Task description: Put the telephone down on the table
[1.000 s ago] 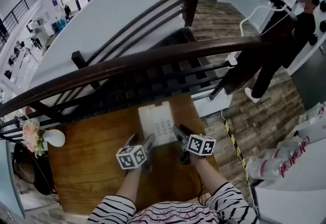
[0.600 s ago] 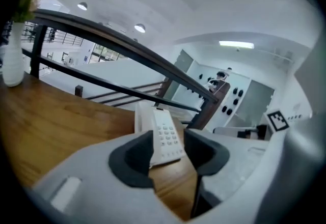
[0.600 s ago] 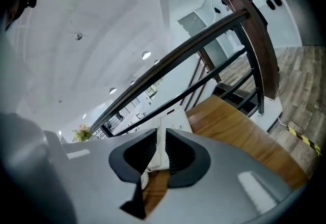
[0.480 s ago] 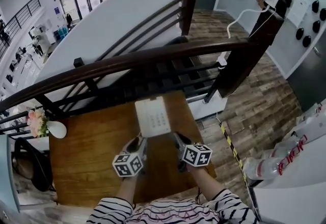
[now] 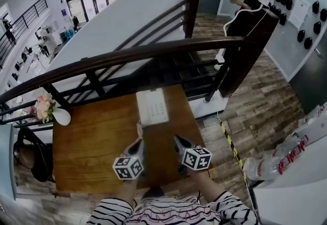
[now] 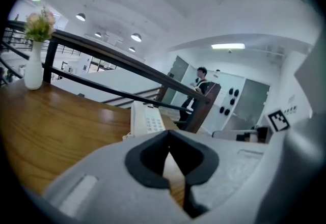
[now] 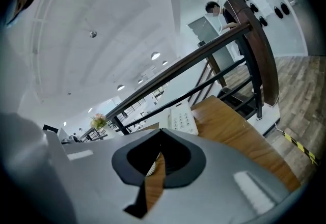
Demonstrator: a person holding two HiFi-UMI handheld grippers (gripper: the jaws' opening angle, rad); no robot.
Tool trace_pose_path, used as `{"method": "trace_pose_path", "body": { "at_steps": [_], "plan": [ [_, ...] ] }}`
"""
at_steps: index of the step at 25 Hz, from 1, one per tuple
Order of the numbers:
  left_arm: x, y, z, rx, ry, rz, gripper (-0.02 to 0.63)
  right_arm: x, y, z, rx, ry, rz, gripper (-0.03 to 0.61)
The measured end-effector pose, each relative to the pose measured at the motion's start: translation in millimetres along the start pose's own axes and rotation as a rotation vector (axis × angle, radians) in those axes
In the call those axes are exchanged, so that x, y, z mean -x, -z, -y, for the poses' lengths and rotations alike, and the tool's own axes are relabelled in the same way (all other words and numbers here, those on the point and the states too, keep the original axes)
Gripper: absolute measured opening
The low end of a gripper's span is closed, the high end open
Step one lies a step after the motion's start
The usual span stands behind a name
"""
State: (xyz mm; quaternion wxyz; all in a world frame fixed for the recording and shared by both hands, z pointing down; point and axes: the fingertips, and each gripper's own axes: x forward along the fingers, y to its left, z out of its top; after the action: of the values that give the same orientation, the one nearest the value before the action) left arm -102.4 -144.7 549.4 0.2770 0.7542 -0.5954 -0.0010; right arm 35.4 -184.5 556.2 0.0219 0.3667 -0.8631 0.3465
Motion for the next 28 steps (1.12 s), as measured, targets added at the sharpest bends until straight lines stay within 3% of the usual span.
{"method": "trace_pose_path", "body": {
  "at_steps": [28],
  "plan": [
    [211.6, 133.3, 134.2, -0.009, -0.033, 0.039, 0.002, 250.1, 106.2, -46.8, 0.031, -0.027, 0.047, 0.000]
  ]
}}
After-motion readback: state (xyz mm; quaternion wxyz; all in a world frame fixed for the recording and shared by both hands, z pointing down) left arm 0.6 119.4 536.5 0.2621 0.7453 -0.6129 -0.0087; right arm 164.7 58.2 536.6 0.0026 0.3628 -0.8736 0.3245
